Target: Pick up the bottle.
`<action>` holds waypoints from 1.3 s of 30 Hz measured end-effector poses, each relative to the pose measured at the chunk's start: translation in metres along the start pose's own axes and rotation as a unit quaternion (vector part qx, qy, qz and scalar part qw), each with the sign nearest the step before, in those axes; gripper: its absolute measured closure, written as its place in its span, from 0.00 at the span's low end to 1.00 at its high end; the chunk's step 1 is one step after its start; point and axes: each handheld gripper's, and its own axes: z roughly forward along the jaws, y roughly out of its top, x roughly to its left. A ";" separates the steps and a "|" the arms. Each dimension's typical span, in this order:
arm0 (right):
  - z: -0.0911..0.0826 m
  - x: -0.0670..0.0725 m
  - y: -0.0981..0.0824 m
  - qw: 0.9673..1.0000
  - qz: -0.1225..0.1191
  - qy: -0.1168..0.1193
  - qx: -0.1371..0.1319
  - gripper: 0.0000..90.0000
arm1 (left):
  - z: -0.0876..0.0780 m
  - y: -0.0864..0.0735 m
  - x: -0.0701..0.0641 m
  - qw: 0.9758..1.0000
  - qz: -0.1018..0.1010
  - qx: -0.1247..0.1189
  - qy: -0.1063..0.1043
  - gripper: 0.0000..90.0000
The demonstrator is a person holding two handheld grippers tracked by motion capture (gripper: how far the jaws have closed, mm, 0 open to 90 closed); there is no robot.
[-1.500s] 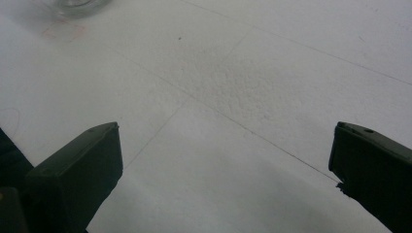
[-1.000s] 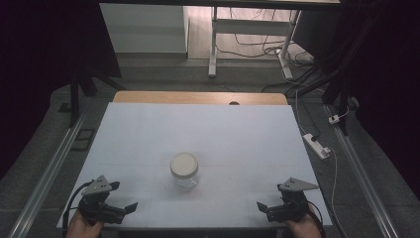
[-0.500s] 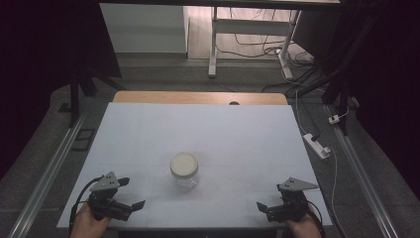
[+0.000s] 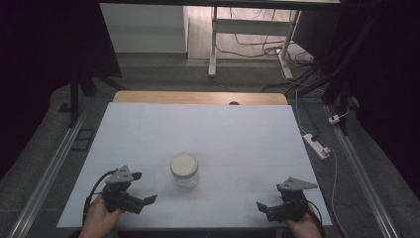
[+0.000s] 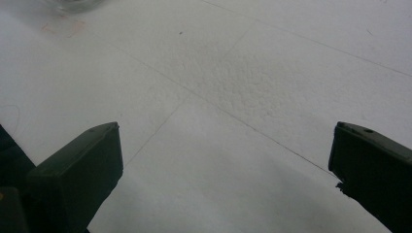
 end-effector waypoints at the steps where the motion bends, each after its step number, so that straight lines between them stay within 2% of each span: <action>1: 0.000 0.000 0.000 1.000 0.000 0.000 0.000 0.00 | 0.002 0.002 -0.001 1.000 0.001 -0.002 -0.001 0.00; 8: 0.000 0.000 0.000 1.000 -0.001 0.001 0.001 0.00 | 0.014 0.017 -0.003 1.000 0.013 -0.004 -0.002 0.00; 15: 0.000 0.000 0.000 1.000 -0.001 0.001 0.002 0.00 | 0.027 0.028 -0.002 1.000 0.025 0.013 -0.008 0.00; 20: 0.000 0.000 0.000 1.000 -0.001 0.000 0.001 0.00 | 0.037 0.036 -0.003 0.999 0.027 0.022 -0.011 0.00; 21: 0.000 0.000 0.000 1.000 -0.001 0.000 0.001 0.00 | 0.041 0.039 -0.003 0.999 0.035 0.024 -0.010 0.00; 24: 0.000 0.000 0.000 1.000 -0.001 0.000 0.001 0.00 | 0.045 0.043 -0.004 0.999 0.043 0.025 -0.010 0.00; 25: 0.000 0.000 0.000 1.000 -0.002 0.000 0.001 0.00 | 0.049 0.045 -0.003 0.999 0.041 0.025 -0.024 0.00; 27: 0.000 0.000 0.000 1.000 -0.002 0.000 0.001 0.00 | 0.053 0.048 -0.003 0.998 0.044 0.026 -0.032 0.00; 31: 0.000 0.000 0.000 1.000 -0.002 0.001 0.002 0.00 | 0.058 0.051 -0.004 0.997 0.058 0.029 -0.037 0.00; 32: 0.000 0.000 0.000 1.000 -0.002 0.001 0.002 0.00 | 0.061 0.053 -0.004 0.997 0.068 0.031 -0.038 0.00; 39: 0.001 0.000 0.000 1.000 -0.004 0.001 0.003 0.00 | 0.075 0.061 -0.002 0.996 0.076 0.026 -0.049 0.00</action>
